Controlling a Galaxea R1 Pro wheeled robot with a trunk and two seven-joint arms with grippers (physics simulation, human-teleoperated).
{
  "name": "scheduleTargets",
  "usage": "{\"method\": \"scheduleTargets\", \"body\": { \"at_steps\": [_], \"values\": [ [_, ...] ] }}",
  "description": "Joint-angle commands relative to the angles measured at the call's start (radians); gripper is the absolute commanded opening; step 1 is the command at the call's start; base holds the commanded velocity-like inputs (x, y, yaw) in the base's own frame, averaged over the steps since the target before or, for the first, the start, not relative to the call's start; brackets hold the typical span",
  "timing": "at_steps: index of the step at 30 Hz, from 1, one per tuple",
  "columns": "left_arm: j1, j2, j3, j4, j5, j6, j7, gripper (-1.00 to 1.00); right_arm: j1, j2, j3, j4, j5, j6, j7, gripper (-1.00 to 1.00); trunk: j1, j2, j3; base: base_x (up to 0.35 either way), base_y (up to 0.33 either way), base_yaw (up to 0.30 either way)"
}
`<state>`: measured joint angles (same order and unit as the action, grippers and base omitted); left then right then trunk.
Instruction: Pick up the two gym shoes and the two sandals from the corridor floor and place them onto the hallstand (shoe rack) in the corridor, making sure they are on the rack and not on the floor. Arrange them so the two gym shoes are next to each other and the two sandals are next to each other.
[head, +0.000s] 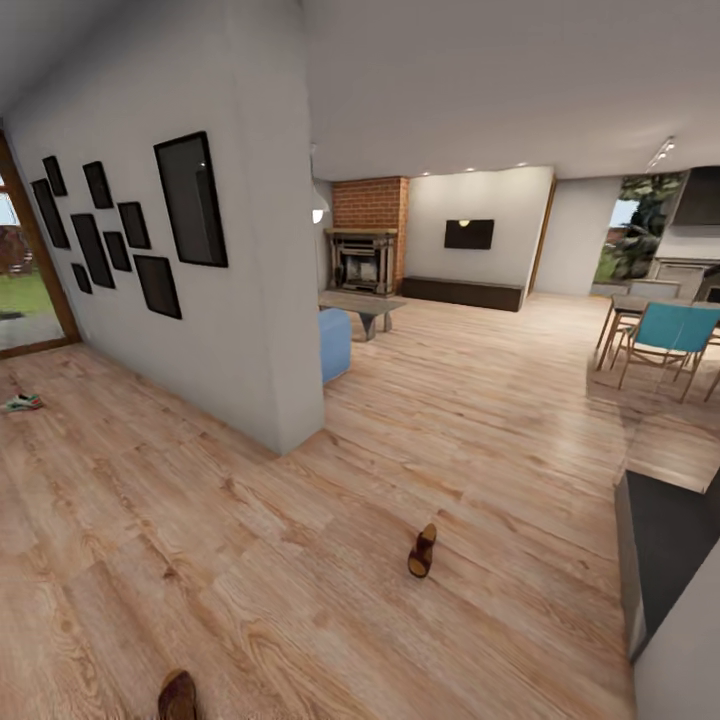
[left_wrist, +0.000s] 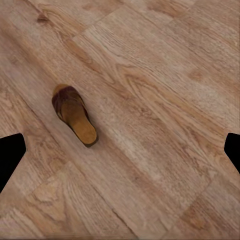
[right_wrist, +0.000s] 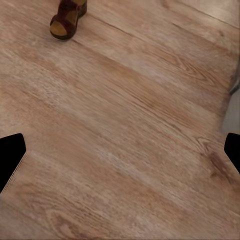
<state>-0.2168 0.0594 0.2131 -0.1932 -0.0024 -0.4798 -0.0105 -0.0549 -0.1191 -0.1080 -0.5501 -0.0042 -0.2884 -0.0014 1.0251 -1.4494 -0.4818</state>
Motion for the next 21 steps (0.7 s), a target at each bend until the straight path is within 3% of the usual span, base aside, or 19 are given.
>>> {"method": "scheduleTargets", "body": {
  "at_steps": [1,21],
  "values": [
    [-0.001,0.0,0.002,0.001,0.0,-0.003,-0.001,1.0,0.0,0.0,-0.001,0.0,0.0,-0.003,0.0,1.0,0.0,-0.001,-0.001,0.0,0.0,0.278],
    [-0.001,0.003,0.004,0.001,0.003,-0.003,-0.002,1.0,0.0,0.0,-0.001,0.001,0.001,-0.003,0.0,1.0,0.0,-0.001,-0.01,0.007,0.0,0.278]
  ]
}}
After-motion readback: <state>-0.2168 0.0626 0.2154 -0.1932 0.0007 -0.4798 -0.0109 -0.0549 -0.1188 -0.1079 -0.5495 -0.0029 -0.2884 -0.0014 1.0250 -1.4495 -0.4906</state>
